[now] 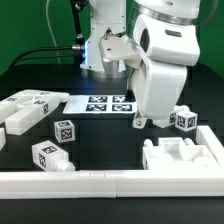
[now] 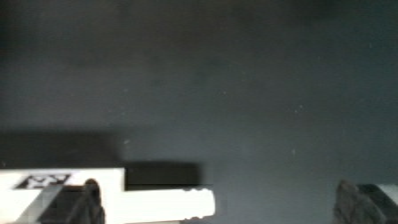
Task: Assemble chair
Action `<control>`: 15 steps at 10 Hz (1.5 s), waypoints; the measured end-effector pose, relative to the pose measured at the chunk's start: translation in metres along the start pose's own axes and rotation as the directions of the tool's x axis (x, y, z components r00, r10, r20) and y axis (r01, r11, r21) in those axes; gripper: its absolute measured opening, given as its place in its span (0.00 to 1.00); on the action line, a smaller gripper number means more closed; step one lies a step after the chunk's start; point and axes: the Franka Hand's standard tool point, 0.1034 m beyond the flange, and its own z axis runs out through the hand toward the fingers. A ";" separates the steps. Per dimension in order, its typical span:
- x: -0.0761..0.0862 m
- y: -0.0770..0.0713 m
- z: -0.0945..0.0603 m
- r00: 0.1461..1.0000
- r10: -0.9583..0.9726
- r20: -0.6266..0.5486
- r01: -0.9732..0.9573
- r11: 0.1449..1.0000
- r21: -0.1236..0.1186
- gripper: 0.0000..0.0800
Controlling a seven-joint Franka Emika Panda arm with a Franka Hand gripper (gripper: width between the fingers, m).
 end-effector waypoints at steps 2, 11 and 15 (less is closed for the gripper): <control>0.002 -0.001 0.001 0.982 0.187 -0.014 -0.187 0.982 0.012 0.81; 0.014 -0.013 0.004 0.269 0.963 0.031 -0.940 0.255 0.227 0.81; 0.020 -0.021 -0.001 -0.180 0.965 0.192 -0.921 -0.233 0.311 0.81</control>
Offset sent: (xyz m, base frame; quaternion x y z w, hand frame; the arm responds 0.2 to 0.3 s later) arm -0.0166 -0.0036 -0.0109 0.0137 0.0021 0.4064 0.9136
